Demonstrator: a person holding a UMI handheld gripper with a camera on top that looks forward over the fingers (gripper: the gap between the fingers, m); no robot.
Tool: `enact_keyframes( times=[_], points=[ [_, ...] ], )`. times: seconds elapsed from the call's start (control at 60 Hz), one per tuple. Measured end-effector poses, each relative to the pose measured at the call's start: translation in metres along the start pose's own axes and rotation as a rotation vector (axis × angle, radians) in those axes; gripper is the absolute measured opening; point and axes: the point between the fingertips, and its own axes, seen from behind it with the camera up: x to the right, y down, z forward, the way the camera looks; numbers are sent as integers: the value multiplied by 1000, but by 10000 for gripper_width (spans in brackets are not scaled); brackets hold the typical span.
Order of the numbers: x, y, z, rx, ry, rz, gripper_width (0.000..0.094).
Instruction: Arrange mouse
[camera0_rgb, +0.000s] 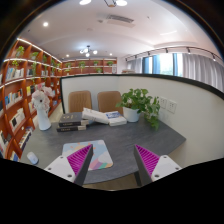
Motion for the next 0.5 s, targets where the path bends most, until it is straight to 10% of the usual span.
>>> enact_keyframes(
  times=[0.5],
  points=[
    [-213,193,-36,-275,-353,-139,818]
  ],
)
